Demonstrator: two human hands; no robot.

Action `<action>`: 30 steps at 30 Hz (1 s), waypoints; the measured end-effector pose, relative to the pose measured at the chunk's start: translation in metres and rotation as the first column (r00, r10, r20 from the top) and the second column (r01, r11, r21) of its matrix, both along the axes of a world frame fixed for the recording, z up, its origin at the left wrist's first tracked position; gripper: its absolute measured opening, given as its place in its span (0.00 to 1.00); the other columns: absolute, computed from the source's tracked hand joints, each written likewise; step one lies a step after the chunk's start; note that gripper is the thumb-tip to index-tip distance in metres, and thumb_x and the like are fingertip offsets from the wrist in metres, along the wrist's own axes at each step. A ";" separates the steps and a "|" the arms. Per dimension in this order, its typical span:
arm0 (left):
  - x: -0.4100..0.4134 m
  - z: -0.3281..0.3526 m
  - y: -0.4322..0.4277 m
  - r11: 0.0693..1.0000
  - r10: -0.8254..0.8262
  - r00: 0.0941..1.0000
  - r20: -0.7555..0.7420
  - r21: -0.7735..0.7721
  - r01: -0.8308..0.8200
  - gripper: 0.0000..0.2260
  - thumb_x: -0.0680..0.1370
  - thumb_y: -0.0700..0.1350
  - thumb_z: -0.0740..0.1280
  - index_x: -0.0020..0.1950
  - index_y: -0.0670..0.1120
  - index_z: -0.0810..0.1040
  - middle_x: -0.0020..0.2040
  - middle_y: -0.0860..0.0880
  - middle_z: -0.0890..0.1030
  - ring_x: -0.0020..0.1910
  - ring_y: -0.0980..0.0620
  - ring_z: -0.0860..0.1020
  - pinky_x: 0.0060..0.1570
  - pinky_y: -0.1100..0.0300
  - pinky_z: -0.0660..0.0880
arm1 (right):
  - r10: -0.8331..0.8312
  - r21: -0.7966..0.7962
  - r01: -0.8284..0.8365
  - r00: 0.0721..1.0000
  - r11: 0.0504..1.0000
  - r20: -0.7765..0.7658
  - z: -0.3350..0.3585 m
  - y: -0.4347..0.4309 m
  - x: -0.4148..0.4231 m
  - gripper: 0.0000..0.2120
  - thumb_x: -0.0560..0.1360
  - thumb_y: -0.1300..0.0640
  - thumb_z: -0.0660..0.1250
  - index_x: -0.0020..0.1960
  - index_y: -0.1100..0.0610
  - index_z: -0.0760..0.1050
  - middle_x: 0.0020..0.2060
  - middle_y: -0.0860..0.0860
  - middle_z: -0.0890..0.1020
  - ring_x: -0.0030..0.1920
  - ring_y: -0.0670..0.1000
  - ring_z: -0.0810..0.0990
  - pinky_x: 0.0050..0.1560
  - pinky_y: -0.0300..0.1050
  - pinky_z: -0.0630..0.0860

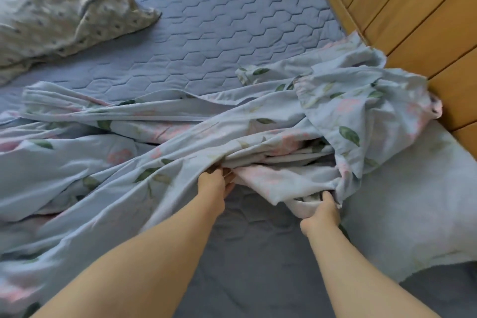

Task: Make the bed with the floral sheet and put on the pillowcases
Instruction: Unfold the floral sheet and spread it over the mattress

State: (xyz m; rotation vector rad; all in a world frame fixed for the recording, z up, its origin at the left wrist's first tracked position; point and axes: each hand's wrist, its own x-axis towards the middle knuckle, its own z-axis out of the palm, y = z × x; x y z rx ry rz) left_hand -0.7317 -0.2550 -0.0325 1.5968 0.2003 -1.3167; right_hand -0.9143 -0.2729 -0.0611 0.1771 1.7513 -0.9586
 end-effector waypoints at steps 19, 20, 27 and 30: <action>-0.126 0.179 0.102 0.723 -0.543 0.246 0.803 0.297 0.624 0.19 0.76 0.48 0.65 0.65 0.54 0.65 0.61 0.45 0.66 0.60 0.42 0.69 0.55 0.53 0.70 | 0.430 -0.537 -0.201 0.834 0.819 0.345 0.260 0.062 -0.053 0.17 0.81 0.52 0.55 0.65 0.59 0.70 0.62 0.60 0.76 0.65 0.59 0.75 0.61 0.53 0.73; -0.130 0.186 0.101 0.722 -0.537 0.172 0.826 0.345 0.600 0.16 0.78 0.46 0.61 0.65 0.54 0.67 0.61 0.45 0.67 0.60 0.42 0.68 0.55 0.51 0.70 | 0.440 -0.563 -0.194 0.830 0.803 0.341 0.268 0.061 -0.060 0.17 0.81 0.52 0.56 0.66 0.58 0.70 0.61 0.59 0.77 0.63 0.59 0.76 0.60 0.52 0.74; -0.148 0.245 0.108 0.776 -0.298 -0.157 0.942 0.335 0.535 0.16 0.82 0.42 0.52 0.67 0.50 0.71 0.64 0.49 0.77 0.63 0.45 0.72 0.58 0.55 0.67 | 0.341 -0.654 -0.042 0.878 0.755 0.337 0.300 0.050 -0.118 0.11 0.80 0.55 0.57 0.54 0.57 0.75 0.45 0.56 0.81 0.42 0.53 0.81 0.28 0.42 0.80; -0.145 0.263 0.116 0.810 -0.191 -0.307 0.932 0.327 0.487 0.17 0.82 0.44 0.53 0.70 0.52 0.68 0.66 0.53 0.75 0.65 0.47 0.68 0.61 0.54 0.63 | 0.351 -0.643 -0.086 0.888 0.761 0.296 0.312 0.051 -0.124 0.17 0.79 0.52 0.59 0.64 0.59 0.73 0.55 0.59 0.81 0.48 0.56 0.82 0.29 0.43 0.80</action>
